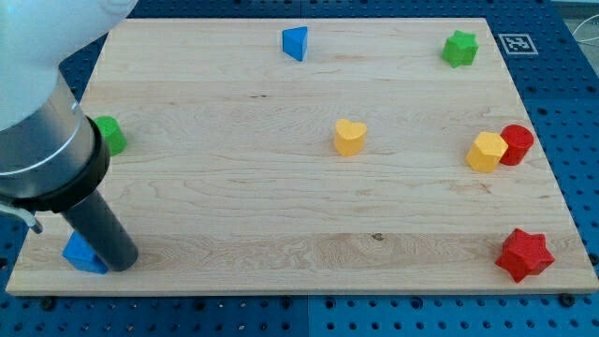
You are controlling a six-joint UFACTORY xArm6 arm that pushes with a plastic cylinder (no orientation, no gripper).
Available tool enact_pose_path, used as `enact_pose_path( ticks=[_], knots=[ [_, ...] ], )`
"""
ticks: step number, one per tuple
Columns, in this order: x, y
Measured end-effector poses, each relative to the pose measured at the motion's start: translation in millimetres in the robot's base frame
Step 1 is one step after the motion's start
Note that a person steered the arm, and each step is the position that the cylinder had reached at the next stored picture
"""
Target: Point at the red circle
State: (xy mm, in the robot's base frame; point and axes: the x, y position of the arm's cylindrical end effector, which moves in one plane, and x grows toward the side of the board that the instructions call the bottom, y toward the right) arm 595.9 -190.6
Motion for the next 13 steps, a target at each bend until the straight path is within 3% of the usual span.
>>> enact_pose_path(
  ticks=[4, 7, 10, 13],
  knots=[
    [3.3, -27.8],
    [-21.1, 85.4],
    [-25.6, 103.2],
    [-66.2, 162.6]
  ],
)
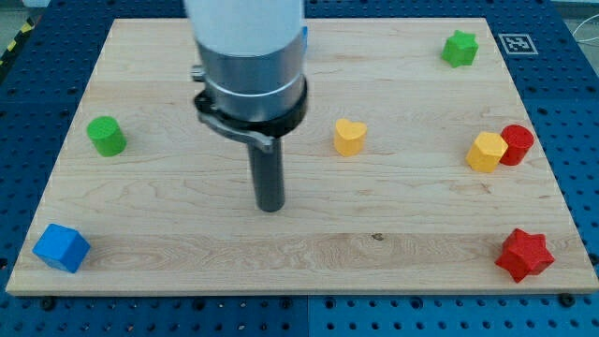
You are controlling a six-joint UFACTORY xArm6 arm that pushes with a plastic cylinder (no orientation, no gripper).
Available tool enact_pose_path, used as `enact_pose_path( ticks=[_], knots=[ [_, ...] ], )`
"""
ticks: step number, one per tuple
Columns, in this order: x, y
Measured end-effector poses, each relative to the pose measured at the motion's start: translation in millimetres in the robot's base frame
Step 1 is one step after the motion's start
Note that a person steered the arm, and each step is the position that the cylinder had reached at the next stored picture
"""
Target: Point at the red circle
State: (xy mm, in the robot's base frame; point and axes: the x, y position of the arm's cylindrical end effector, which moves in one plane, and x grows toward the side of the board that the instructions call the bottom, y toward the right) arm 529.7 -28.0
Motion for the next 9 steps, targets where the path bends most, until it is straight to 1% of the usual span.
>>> enact_pose_path(
  ticks=[2, 5, 7, 9],
  knots=[
    [10.3, 68.3],
    [11.0, 169.4],
    [11.0, 213.6],
    [7.0, 271.7]
  ],
)
